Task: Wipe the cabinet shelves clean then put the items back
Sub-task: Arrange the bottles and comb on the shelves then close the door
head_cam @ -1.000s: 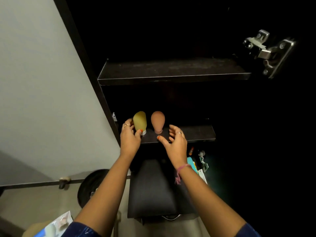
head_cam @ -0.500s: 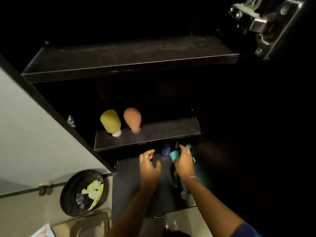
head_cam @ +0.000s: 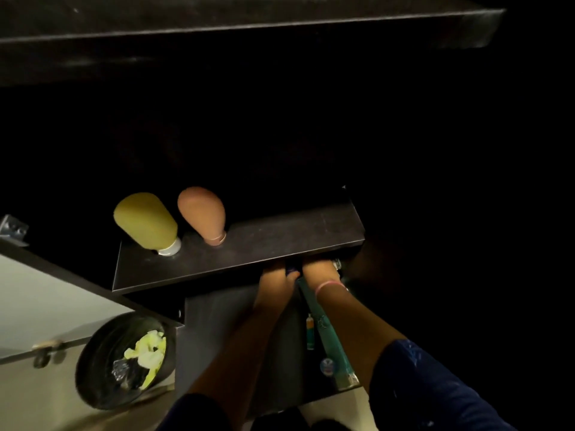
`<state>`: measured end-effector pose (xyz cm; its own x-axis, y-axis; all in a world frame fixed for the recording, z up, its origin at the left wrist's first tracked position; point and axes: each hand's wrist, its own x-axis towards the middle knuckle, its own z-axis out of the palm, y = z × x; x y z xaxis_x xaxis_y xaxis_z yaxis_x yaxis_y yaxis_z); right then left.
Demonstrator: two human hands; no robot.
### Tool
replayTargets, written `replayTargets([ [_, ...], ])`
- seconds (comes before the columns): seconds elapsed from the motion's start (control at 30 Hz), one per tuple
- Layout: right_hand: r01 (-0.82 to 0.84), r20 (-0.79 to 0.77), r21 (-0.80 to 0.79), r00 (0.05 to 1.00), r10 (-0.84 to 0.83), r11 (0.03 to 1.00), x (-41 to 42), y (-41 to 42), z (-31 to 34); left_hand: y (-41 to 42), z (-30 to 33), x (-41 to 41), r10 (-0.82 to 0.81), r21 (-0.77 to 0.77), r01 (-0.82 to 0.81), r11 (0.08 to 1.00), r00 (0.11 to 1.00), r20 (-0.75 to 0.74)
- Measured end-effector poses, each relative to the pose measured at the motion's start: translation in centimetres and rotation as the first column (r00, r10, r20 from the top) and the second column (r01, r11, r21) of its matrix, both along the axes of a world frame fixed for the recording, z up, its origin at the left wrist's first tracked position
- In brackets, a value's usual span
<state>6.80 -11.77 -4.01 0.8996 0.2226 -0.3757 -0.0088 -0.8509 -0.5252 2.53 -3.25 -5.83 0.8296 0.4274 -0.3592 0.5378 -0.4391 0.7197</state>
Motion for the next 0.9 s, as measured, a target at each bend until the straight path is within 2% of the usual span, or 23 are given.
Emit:
replayTargets([
  [0.03, 0.022, -0.022, -0.02, 1.0, -0.022, 1.0, -0.2, 0.1, 0.4, 0.1, 0.4, -0.8, 0.019, -0.001, -0.019, 1.0, 1.0, -0.003],
  [0.07, -0.034, 0.007, -0.068, 0.999, 0.035, 0.997, -0.3, 0.1, 0.7, 0.3, 1.0, -1.6, 0.022, 0.019, -0.023, 1.0, 0.999, 0.049],
  [0.13, -0.033, 0.022, -0.095, 0.999, 0.035, 0.995, -0.9, 0.1, 1.6, 1.0, 2.4, -3.7, -0.015, 0.063, 0.003, 0.998, 0.98, 0.199],
  [0.23, -0.051, 0.154, -0.132, 0.986, 0.071, 0.99, -3.1, -0.2, 3.4, 1.5, 5.3, -7.3, -0.078, 0.021, 0.075, 0.997, 0.938, 0.338],
  [0.33, -0.074, 0.283, -0.018, 0.956, 0.076, 0.997, -6.1, -1.2, 5.7, 2.1, 8.0, -10.0, -0.184, 0.045, 0.182, 0.982, 0.886, 0.425],
  [0.43, -0.124, 0.35, 0.054, 0.932, 0.098, 0.991, -9.0, -2.6, 8.6, 2.4, 10.5, -11.7, -0.219, 0.114, 0.188, 0.976, 0.833, 0.509],
  [0.57, -0.017, 0.367, 0.267, 0.926, -0.085, 0.964, -10.5, -3.5, 13.7, 2.6, 15.0, -12.5, -0.171, 0.09, 0.147, 0.985, 0.778, 0.605],
  [0.63, 0.038, 0.322, 0.426, 0.928, -0.19, 0.904, -10.0, -3.6, 16.7, 2.5, 18.0, -12.1, -0.105, 0.006, 0.133, 0.991, 0.753, 0.65],
  [0.7, 0.055, 0.324, 0.53, 0.909, -0.262, 0.846, -9.0, -3.4, 19.3, 2.6, 20.5, -10.9, -0.082, 0.007, 0.106, 0.994, 0.715, 0.694],
  [0.77, 0.046, 0.369, 0.58, 0.876, -0.312, 0.813, -7.6, -3.0, 20.9, 2.6, 22.0, -9.4, -0.09, 0.062, 0.065, 0.996, 0.693, 0.716],
  [0.9, 0.019, 0.403, 0.62, 0.85, -0.339, 0.784, -4.9, -1.9, 22.0, 2.4, 23.0, -6.6, -0.098, 0.112, 0.029, 0.993, 0.722, 0.685],
])
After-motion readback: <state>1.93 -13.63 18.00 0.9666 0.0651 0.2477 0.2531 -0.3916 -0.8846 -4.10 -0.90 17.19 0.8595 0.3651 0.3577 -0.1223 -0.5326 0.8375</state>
